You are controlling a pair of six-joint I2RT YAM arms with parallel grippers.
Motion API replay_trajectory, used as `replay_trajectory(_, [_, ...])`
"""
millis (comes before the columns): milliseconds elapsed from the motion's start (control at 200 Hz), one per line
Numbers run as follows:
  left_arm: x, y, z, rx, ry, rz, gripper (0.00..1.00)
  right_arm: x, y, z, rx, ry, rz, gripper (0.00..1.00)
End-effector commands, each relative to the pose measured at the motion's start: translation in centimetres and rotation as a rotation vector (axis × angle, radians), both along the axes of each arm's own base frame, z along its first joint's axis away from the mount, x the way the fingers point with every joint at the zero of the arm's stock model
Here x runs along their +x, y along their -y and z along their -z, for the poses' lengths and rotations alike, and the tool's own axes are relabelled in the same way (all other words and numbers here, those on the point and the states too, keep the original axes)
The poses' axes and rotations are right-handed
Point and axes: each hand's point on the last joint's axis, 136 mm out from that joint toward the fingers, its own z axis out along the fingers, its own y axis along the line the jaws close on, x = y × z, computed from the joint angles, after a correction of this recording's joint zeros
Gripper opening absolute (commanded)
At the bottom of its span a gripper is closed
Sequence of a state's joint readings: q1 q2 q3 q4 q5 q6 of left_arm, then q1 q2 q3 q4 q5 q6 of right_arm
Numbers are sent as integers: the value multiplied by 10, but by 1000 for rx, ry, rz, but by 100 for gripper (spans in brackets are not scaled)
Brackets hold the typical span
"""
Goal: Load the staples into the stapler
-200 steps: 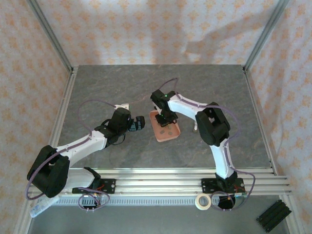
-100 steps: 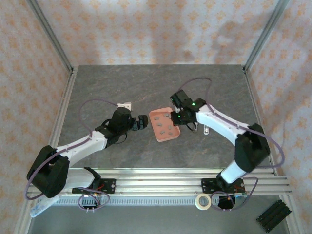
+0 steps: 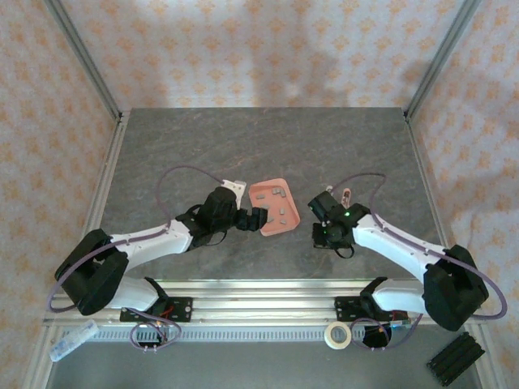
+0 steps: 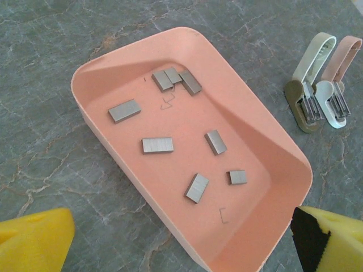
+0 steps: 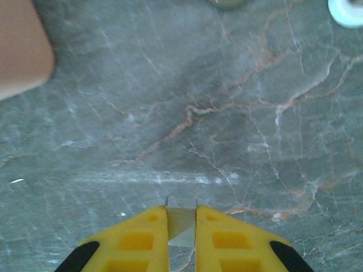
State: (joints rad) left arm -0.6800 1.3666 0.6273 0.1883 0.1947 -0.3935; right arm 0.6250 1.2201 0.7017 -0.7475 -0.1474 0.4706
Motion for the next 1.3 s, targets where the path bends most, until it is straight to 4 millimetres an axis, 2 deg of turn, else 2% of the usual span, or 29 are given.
replay_trajectory(0, [10,7,-16,-36,65,5,98,-5,5,7,0,-29,64,15])
replay_trajectory(460, [19,8,-19,-37,91,-19,97,-13,9,33,-25,-147,90,15])
replay_trajectory(856, [20,9,-17,-7,93,-4,98,-15,7,44,-43,-197,79,15])
replay_trajectory(981, [21,10,-18,-21,98,-7,98,-13,8,40,-60,-198,73,19])
replay_trajectory(1096, [23,11,-19,-26,101,-8,98,-9,9,30,-76,-192,61,27])
replay_trajectory(1296, [22,11,-19,-20,100,-9,98,1,6,8,-56,-194,60,28])
